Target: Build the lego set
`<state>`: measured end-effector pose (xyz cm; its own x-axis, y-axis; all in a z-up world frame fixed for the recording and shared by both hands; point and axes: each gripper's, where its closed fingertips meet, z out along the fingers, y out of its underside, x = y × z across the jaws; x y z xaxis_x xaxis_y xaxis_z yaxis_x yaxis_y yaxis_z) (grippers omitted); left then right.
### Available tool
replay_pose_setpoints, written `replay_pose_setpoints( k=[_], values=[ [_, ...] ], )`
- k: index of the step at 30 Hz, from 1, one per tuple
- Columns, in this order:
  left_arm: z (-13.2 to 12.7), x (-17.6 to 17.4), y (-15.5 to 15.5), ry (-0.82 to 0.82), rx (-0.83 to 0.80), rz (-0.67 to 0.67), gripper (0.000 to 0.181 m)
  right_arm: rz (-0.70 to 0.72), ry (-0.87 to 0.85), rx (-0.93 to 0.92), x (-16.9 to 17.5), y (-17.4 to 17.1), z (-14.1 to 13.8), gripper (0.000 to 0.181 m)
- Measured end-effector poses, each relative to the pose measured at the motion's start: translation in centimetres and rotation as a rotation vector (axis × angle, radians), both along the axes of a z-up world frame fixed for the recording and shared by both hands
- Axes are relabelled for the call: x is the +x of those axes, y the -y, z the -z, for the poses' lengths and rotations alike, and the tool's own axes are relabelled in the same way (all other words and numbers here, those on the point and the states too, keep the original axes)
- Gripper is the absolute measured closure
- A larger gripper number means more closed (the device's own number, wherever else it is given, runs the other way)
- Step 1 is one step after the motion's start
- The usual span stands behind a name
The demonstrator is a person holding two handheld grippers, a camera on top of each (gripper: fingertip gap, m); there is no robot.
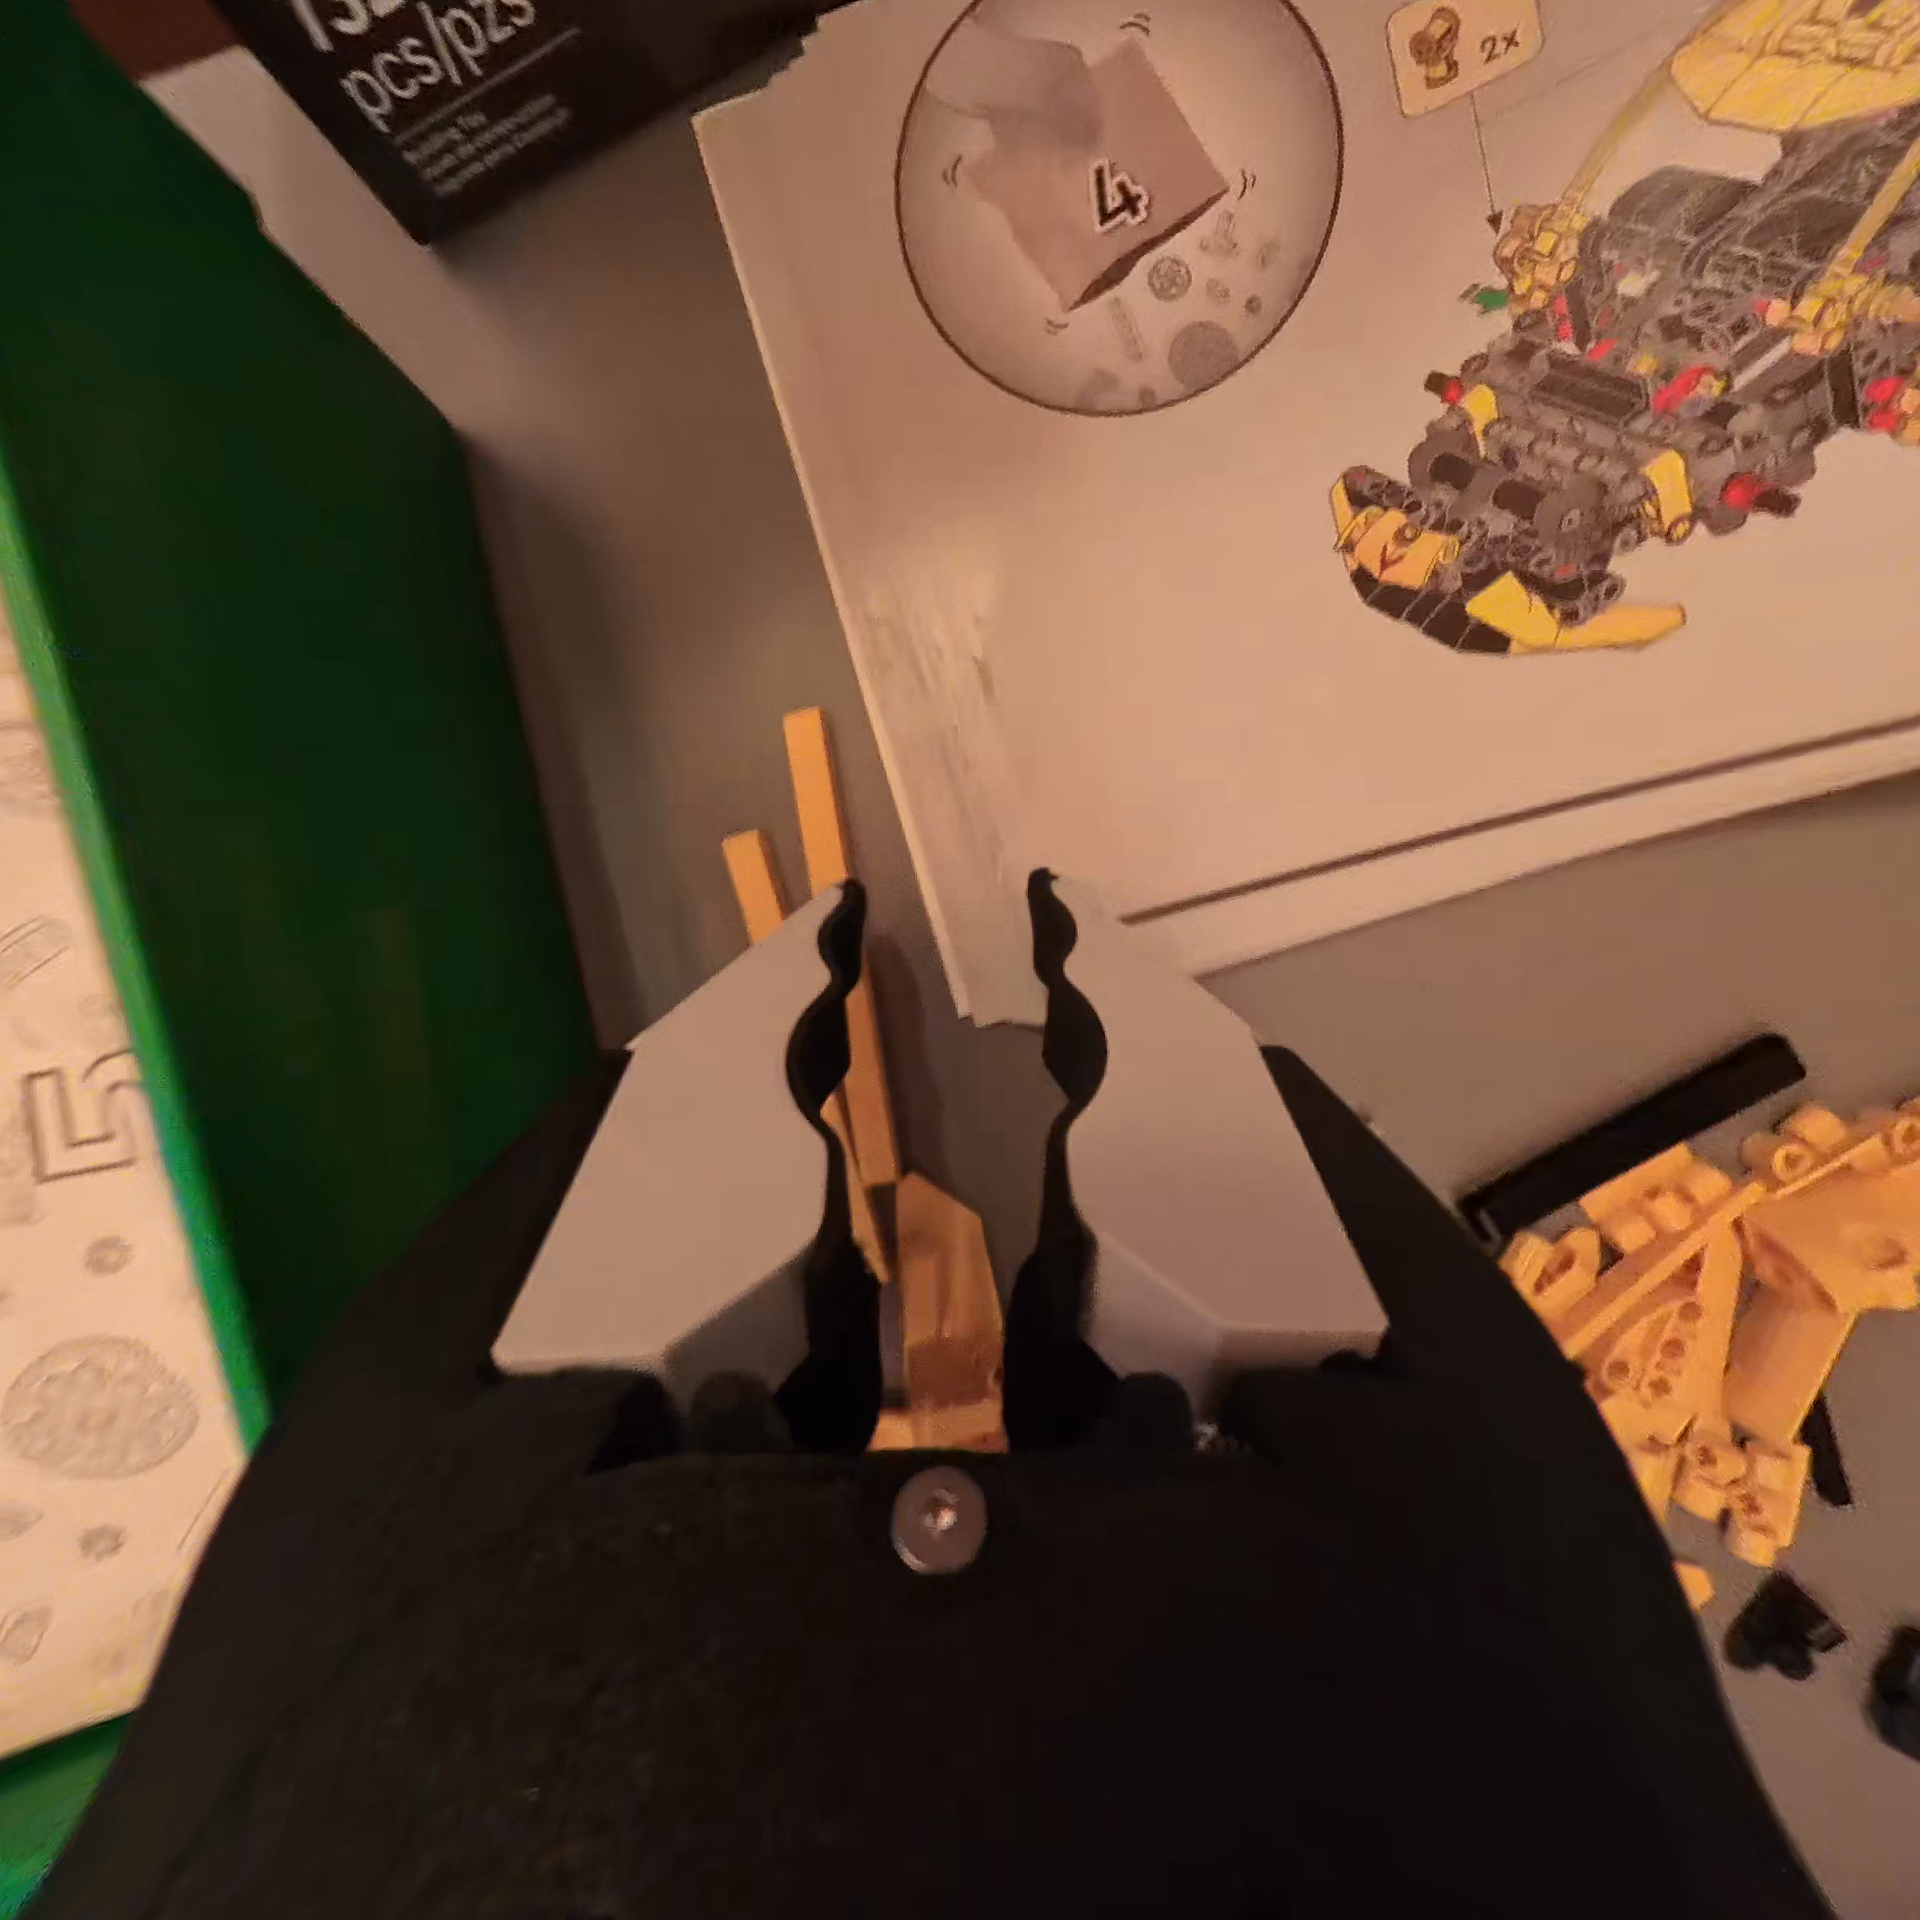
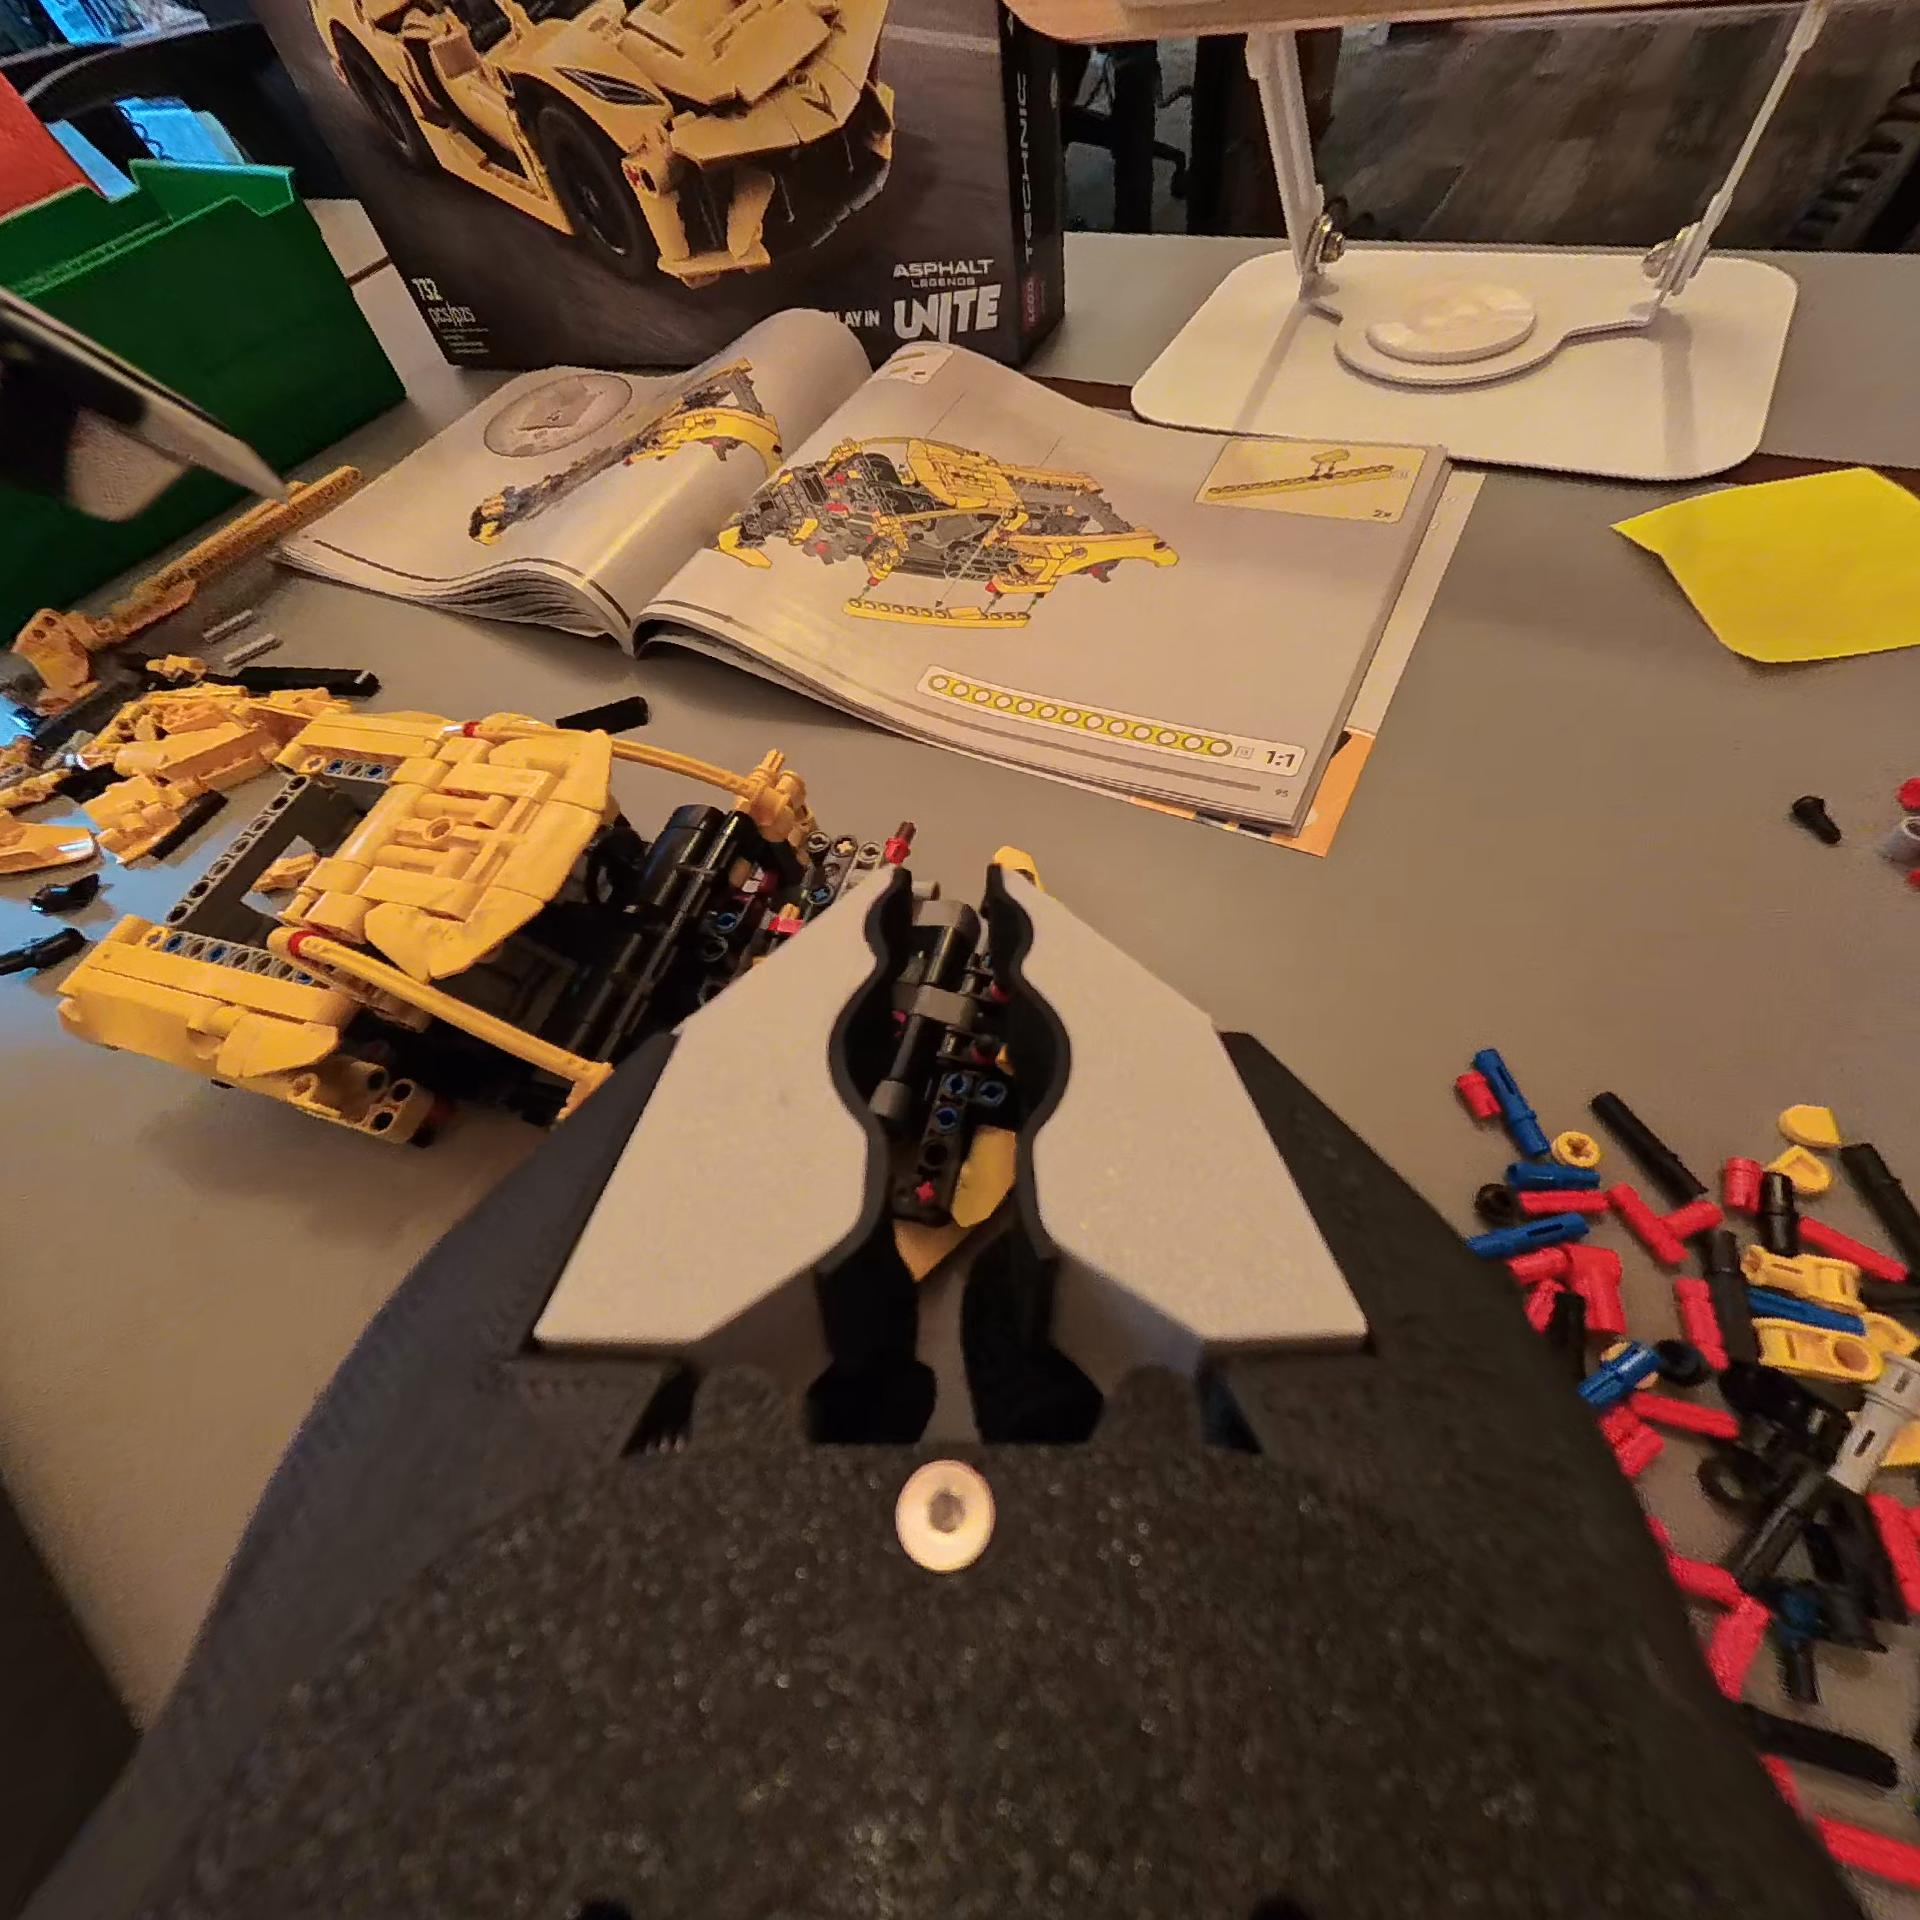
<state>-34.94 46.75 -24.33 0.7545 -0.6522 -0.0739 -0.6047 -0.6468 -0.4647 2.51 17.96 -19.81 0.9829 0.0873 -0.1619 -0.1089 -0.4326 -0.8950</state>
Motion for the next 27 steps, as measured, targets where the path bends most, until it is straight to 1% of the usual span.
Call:
replay_pose_setpoints(
  k=[2,4,5,7,8,10,11,12,16,18,19,20,23,25,27],
  values=[
    [0.9,0.3,-0.5,-0.034,-0.038,-0.005,0.149,-0.004,-0.013,0.002,0.0,0.0,-0.1,0.169],
    [1.2,-0.7,-1.2,-0.131,-0.012,-0.013,0.149,0.001,-0.012,0.002,0.2,0.0,-0.1,0.17],
    [1.0,-1.0,-1.4,-0.149,0.007,-0.012,0.149,0.002,-0.014,0.004,0.2,0.1,-0.1,0.17],
    [0.6,-1.6,-1.6,-0.146,0.023,-0.033,0.15,-0.001,-0.03,0.012,0.2,0.0,-0.3,0.17],
    [0.6,-1.8,-1.5,-0.134,0.007,-0.046,0.153,-0.006,-0.038,0.012,0.2,0.0,-0.4,0.17],
    [1.2,-1.7,-0.7,-0.104,-0.064,-0.039,0.163,-0.012,-0.046,0.009,0.1,0.0,-0.3,0.17],
    [1.5,-1.9,-0.5,-0.115,-0.074,-0.035,0.166,-0.012,-0.047,0.008,0.1,0.0,-0.3,0.17],
    [1.6,-2.2,-0.6,-0.139,-0.061,-0.035,0.173,-0.012,-0.048,0.007,0.1,0.0,-0.3,0.17],
    [1.9,-2.8,-0.5,-0.184,-0.063,-0.021,0.17,-0.015,-0.058,0.009,0.1,0.0,-0.3,0.17],
    [1.9,-2.7,-0.2,-0.198,-0.095,0.026,0.171,-0.017,-0.061,0.008,0.1,0.0,-0.3,0.17],
    [1.8,-2.7,-0.1,-0.21,-0.106,0.05,0.176,-0.019,-0.061,0.007,0.0,0.0,-0.3,0.17],
    [1.3,-2.5,-0.2,-0.211,-0.098,0.073,0.181,-0.019,-0.061,0.007,0.0,0.0,-0.3,0.17],
    [-1.3,-0.8,-0.5,-0.173,-0.066,0.139,0.181,-0.022,-0.063,0.008,-0.1,0.0,-0.3,0.17],
    [-3.2,0.2,-0.6,-0.192,-0.025,0.186,0.181,-0.024,-0.062,0.007,-0.1,0.0,-0.3,0.17],
    [-4.7,1.7,-0.1,-0.17,-0.013,0.24,0.181,-0.023,-0.058,0.006,-0.1,0.0,-0.2,0.17]
  ],
)
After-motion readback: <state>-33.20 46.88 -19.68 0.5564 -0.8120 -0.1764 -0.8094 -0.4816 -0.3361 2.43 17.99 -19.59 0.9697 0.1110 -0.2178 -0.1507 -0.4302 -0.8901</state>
